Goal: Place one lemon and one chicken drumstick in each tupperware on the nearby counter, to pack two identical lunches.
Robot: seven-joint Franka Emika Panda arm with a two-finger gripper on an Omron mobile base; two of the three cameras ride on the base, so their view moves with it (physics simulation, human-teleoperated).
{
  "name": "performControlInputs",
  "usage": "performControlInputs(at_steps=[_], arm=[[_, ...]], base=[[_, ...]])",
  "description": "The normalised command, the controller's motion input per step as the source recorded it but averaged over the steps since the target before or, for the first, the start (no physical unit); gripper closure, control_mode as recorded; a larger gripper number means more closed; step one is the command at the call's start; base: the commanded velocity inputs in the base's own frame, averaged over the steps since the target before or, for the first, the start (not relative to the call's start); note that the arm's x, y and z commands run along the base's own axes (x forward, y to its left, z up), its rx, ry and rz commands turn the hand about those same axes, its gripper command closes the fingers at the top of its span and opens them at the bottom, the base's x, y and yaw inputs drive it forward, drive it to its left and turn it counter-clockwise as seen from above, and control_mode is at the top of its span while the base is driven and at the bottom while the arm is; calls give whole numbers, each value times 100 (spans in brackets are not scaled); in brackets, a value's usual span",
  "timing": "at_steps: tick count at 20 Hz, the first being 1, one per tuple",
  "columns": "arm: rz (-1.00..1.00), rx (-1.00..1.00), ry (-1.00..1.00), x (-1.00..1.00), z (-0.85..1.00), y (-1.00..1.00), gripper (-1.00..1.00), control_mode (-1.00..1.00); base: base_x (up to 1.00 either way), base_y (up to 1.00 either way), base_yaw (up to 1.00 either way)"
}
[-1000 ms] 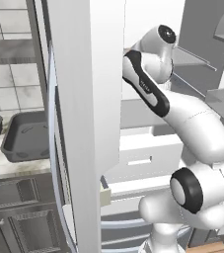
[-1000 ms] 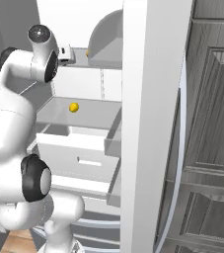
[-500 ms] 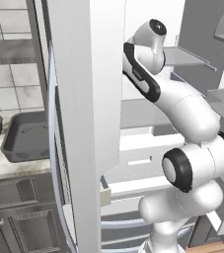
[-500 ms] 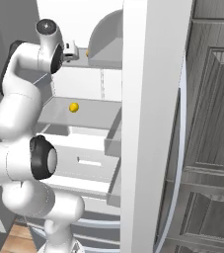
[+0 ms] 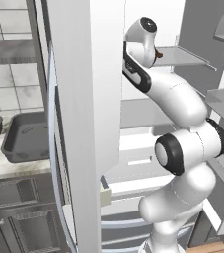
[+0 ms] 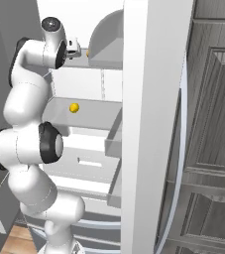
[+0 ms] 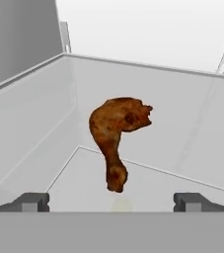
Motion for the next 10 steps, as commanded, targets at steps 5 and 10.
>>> performControlInputs(at_steps=[5, 10], arm=[[0, -1, 0, 44, -4, 13, -100, -100], [0, 0, 0, 41, -10, 8, -100, -100]], base=[[0, 0, 0], [0, 0, 0]])
